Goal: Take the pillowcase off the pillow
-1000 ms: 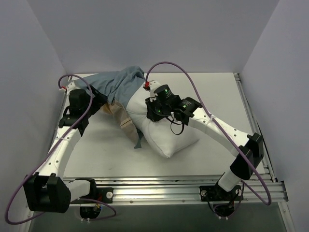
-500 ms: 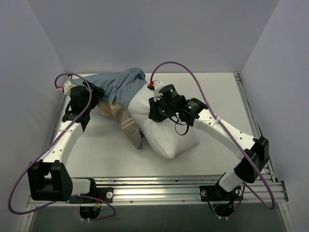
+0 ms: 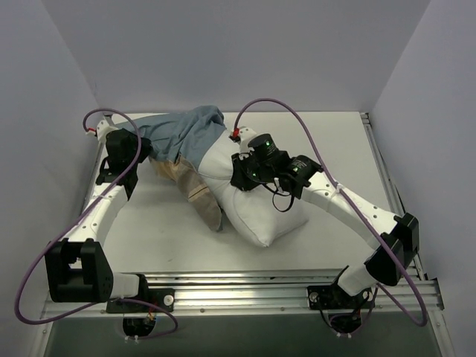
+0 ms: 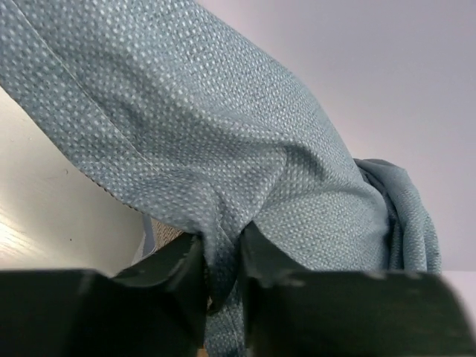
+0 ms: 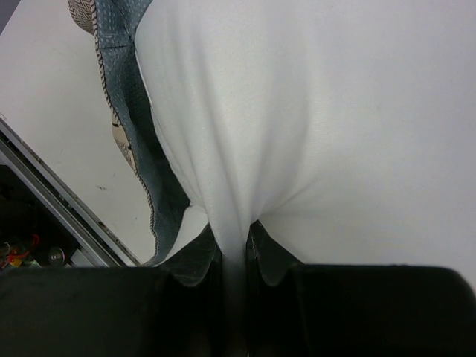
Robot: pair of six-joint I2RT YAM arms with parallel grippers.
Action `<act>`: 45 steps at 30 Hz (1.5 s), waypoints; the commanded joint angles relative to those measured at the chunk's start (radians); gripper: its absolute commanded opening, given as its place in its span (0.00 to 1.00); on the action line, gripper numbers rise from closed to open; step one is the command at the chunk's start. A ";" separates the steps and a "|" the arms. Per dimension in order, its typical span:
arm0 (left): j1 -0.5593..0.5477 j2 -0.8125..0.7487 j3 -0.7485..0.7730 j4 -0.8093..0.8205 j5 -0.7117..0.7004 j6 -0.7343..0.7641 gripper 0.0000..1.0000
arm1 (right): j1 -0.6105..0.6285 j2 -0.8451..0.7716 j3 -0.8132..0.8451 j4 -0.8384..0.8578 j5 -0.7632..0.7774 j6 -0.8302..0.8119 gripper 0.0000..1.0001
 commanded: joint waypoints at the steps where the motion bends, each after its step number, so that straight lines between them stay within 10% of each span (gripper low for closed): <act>1: 0.025 -0.016 0.053 0.048 -0.031 0.057 0.22 | -0.004 -0.088 -0.018 0.065 -0.014 0.013 0.00; 16: 0.234 0.087 0.341 -0.132 -0.063 0.150 0.15 | -0.114 -0.326 -0.144 -0.163 0.124 0.031 0.00; 30: 0.263 0.263 0.528 -0.152 -0.293 0.311 0.02 | -0.145 -0.455 0.348 -0.487 0.357 -0.002 0.00; 45: 0.265 0.453 0.804 -0.227 -0.374 0.457 0.02 | -0.130 -0.533 0.459 -0.564 0.523 -0.019 0.00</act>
